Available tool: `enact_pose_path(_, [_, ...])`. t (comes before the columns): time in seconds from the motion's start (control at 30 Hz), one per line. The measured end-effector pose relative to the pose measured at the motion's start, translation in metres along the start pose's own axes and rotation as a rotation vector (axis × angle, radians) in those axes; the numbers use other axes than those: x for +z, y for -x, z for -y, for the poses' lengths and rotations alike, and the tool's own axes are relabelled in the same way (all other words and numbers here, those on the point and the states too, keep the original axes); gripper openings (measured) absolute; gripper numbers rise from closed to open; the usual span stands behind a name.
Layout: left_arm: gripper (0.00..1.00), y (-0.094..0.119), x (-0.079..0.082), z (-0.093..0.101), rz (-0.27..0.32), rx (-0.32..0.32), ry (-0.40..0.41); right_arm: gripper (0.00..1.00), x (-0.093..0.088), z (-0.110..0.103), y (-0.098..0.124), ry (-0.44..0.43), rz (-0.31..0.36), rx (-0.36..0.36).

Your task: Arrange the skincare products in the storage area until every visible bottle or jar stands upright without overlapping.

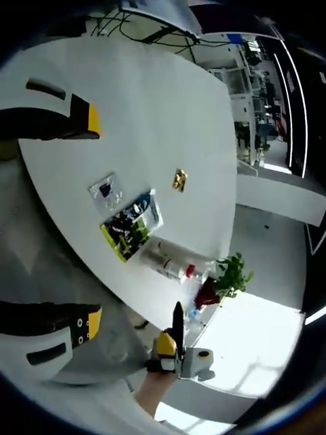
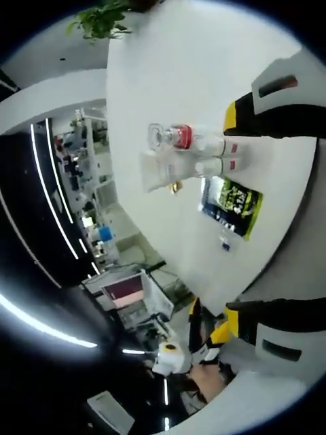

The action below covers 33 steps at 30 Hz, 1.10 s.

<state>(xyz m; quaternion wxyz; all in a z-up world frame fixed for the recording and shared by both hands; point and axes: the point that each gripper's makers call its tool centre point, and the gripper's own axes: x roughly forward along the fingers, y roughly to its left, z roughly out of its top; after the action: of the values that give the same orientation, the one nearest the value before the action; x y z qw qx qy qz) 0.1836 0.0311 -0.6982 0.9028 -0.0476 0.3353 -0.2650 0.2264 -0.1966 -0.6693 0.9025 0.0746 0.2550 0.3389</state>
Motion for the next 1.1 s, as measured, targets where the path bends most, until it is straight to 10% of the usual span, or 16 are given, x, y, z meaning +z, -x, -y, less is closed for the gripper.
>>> enact_pose_path(1.1, [0.91,-0.029,0.004,-0.008,-0.166,0.004,-0.084,0.94,0.003,0.000,0.002,-0.008,0.050,0.016])
